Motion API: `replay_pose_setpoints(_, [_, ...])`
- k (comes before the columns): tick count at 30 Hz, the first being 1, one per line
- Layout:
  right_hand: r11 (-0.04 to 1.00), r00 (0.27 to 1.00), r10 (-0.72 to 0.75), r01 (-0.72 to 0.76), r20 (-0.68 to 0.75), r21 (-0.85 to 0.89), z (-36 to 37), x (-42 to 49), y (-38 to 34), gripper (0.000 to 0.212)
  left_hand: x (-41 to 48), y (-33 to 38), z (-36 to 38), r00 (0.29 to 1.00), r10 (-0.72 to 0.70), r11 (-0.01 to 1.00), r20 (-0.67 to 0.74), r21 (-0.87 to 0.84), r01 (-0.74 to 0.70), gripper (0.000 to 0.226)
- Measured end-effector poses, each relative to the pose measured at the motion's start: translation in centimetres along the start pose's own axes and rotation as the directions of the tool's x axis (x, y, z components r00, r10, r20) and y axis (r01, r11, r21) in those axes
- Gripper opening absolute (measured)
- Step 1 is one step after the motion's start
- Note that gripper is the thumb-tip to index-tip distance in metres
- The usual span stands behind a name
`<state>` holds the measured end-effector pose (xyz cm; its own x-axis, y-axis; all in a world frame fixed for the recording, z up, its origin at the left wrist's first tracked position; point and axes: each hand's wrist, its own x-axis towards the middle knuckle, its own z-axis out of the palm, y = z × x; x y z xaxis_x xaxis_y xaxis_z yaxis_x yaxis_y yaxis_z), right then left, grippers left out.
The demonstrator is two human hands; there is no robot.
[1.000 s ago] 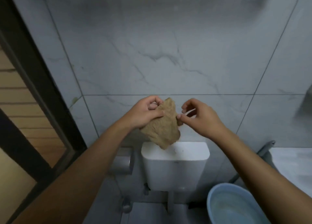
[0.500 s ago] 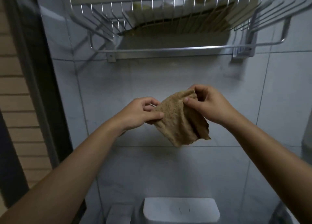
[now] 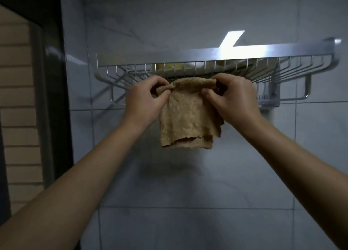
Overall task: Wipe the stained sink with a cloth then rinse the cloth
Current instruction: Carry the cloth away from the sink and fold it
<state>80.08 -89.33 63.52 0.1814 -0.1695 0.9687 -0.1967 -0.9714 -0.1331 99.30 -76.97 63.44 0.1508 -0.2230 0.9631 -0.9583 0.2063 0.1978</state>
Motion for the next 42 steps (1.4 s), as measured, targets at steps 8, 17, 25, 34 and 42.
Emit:
replay_pose_setpoints(8, [0.958,0.951,0.266,-0.243,0.158,-0.151,3.6,2.7,3.4,0.034,2.1,-2.4,2.4,0.982,-0.187,0.961,0.019,0.213,0.179,0.024])
replay_pose_setpoints(17, [0.975,0.98,0.2,-0.199,0.005,-0.098,4.4,1.7,3.4,0.037,-1.3,-2.9,2.4,0.973,0.218,0.913,0.074,0.338,-0.23,0.028])
replay_pose_setpoints(25, [0.938,0.947,-0.26,0.294,0.187,-0.185,3.8,-0.2,3.8,0.024,-0.2,-4.1,1.2,0.959,0.15,0.954,0.239,0.22,-0.204,0.024])
replay_pose_setpoints(34, [0.927,0.937,-0.277,0.318,0.212,-0.196,3.2,-0.4,4.0,0.024,-1.1,-4.3,0.1,0.939,0.235,0.877,0.252,0.361,-0.316,0.025])
replay_pose_setpoints(42, [0.905,0.929,-0.247,0.323,0.276,-0.277,2.4,-0.4,3.3,0.028,-1.0,-4.4,-0.6,0.946,0.22,0.861,0.238,0.408,-0.303,0.021])
